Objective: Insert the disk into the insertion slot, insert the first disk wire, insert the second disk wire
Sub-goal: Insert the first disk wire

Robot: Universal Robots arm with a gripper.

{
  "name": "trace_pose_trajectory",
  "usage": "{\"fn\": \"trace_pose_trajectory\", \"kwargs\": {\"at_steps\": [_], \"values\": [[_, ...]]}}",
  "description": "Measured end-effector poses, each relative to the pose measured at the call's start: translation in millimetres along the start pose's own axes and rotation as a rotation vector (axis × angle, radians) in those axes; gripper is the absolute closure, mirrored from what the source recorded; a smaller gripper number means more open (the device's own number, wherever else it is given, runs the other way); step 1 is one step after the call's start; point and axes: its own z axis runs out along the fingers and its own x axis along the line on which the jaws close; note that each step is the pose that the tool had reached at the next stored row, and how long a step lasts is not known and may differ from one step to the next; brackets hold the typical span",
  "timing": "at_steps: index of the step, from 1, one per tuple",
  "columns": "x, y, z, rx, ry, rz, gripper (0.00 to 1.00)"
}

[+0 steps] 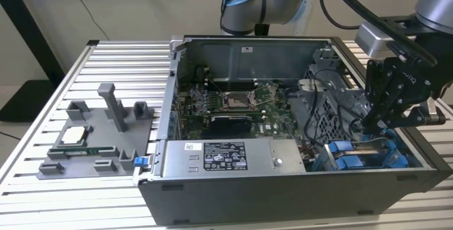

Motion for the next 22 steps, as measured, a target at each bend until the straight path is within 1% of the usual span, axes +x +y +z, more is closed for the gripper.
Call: {"fn": "trace_pose_trajectory", "kwargs": {"at_steps": [3,8,18,22], "values": [[0.0,-0.9,0.4,-0.0015,-0.0001,0.0,1.0],[-0.1,-3.5,1.7,-0.0073,0.0002,0.0,1.0],[-0.1,-4.1,2.4,-0.0074,0.0002,0.0,1.0],[-0.2,-6.5,4.1,-0.0082,0.0003,0.0,1.0]]}}
